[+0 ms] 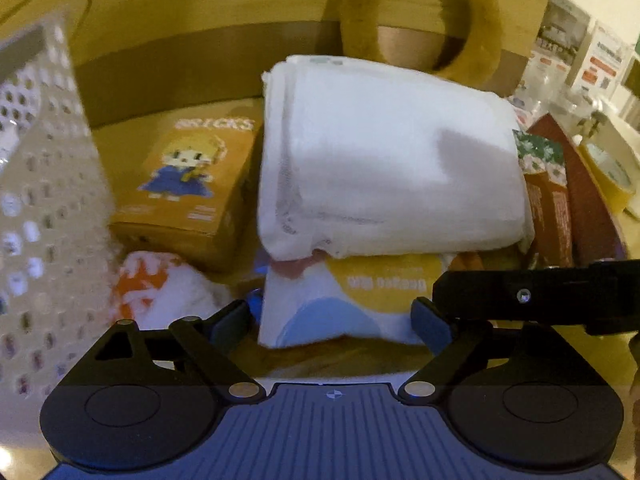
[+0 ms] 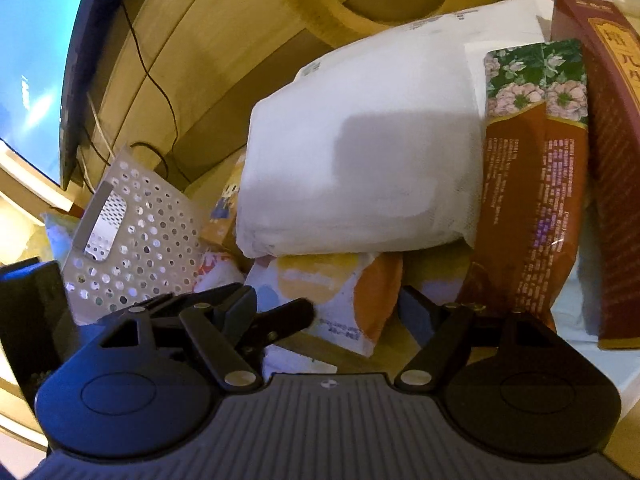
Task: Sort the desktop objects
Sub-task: 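Grasp the pastel snack bag with the left tool while the right tool grasps it too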
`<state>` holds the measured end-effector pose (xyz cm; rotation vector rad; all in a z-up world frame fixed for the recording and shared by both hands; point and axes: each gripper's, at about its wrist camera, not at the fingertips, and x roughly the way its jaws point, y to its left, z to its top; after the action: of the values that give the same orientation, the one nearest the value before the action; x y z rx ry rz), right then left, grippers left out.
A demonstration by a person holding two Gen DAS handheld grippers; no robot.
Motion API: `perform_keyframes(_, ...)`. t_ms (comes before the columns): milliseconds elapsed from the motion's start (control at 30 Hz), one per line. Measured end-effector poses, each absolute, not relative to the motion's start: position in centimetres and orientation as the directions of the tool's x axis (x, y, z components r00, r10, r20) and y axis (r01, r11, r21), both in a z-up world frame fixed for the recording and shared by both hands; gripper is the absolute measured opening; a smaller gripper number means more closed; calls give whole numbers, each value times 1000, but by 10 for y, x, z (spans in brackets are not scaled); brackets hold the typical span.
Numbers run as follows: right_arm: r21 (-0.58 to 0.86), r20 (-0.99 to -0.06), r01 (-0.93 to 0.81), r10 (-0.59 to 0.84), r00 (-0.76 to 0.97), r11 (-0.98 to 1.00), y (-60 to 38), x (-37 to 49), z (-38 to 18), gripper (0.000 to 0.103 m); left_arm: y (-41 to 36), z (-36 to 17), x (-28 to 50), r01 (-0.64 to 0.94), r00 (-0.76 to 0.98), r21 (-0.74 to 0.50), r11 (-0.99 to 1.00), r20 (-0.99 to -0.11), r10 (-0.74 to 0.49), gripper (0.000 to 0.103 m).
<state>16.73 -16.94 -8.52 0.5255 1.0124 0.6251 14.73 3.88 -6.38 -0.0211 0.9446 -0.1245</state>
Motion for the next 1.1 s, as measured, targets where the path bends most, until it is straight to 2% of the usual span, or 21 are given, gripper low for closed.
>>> perform_keyframes(100,679,-599,-206,694,398,704,-170,170,-87,81,40,-66,150,99,597,-75,992,-794,-120,93)
perform_keyframes(167,682,-596,-200,693,406,704,-169,172,-88,82,39,-64,150,111,614,-68,991,-780,-122,70)
perform_keyframes(200,682,-595,-198,692,408,704,-169,172,-88,82,37,-63,149,120,619,-57,991,-777,-120,66)
perform_keyframes(233,678,-599,-194,686,413,709,-168,172,-87,80,37,-62,149,124,620,-56,991,-775,-121,56)
perform_keyframes(267,675,-602,-190,681,417,713,-167,172,-87,72,37,-61,149,128,618,-63,990,-775,-129,47)
perform_keyframes(300,669,-609,-177,669,426,722,-168,173,-87,66,38,-59,148,116,626,-54,992,-772,-116,42)
perform_keyframes(367,656,-626,-147,643,441,740,-171,172,-90,42,42,-57,148,98,630,-62,993,-768,-110,31)
perform_keyframes(400,656,-630,-135,638,442,742,-173,172,-91,34,46,-56,146,87,632,-74,993,-767,-112,28)
perform_keyframes(433,641,-645,-125,620,447,757,-175,171,-92,16,48,-56,145,79,633,-81,994,-766,-113,25)
perform_keyframes(467,623,-658,-125,603,451,772,-175,170,-93,13,50,-56,143,78,633,-91,993,-765,-119,23)
perform_keyframes(667,560,-672,-168,563,481,811,-171,157,-87,9,40,-54,125,84,642,-61,995,-760,-101,14)
perform_keyframes(833,559,-674,-175,567,472,810,-176,147,-83,9,43,-52,109,65,637,-90,994,-763,-111,3)
perform_keyframes(1100,560,-664,-196,578,475,805,-184,127,-69,8,39,-33,85,49,656,-105,993,-747,-111,1)
